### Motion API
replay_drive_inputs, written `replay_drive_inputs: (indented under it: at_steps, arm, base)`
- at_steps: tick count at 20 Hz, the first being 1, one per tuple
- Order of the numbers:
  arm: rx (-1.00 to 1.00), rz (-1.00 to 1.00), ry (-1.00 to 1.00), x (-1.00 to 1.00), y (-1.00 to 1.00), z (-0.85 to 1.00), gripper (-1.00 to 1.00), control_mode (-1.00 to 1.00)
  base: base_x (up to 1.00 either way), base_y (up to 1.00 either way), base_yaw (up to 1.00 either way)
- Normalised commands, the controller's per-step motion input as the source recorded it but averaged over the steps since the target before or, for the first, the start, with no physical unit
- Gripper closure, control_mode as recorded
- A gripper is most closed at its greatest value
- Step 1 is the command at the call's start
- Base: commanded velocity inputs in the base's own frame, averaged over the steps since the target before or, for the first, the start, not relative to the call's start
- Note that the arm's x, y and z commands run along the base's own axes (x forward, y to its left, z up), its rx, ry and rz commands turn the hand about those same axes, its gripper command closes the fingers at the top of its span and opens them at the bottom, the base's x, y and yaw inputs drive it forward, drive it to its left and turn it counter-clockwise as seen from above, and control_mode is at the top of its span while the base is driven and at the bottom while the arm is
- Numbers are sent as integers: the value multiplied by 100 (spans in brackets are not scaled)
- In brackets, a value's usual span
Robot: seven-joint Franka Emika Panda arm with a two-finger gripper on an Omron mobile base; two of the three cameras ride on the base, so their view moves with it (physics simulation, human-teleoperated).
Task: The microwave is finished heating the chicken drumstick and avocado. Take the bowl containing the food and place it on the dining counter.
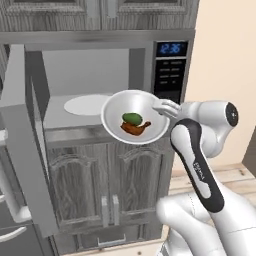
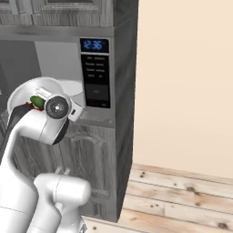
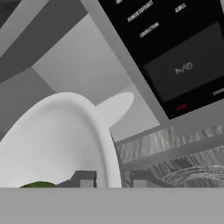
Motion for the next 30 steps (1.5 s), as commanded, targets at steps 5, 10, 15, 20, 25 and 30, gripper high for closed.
replay_drive_inputs:
  at_steps: [5, 10, 15, 20, 25, 30]
  arm:
    - [0, 0, 0, 0, 0, 0, 100, 100]
    - [0, 0, 0, 0, 0, 0, 100, 100]
    - [0, 0, 0, 0, 0, 0, 100, 100]
    - [0, 0, 0, 0, 0, 0, 100, 100]
    - [0, 0, 0, 0, 0, 0, 100, 100]
    - [0, 0, 0, 0, 0, 0, 100, 100]
  base:
    - [-47, -99, 33]
    - [-80, -56, 74]
    - [-61, -10, 99]
    - [-46, 0, 100]
    - [-18, 24, 88]
    - [23, 84, 55]
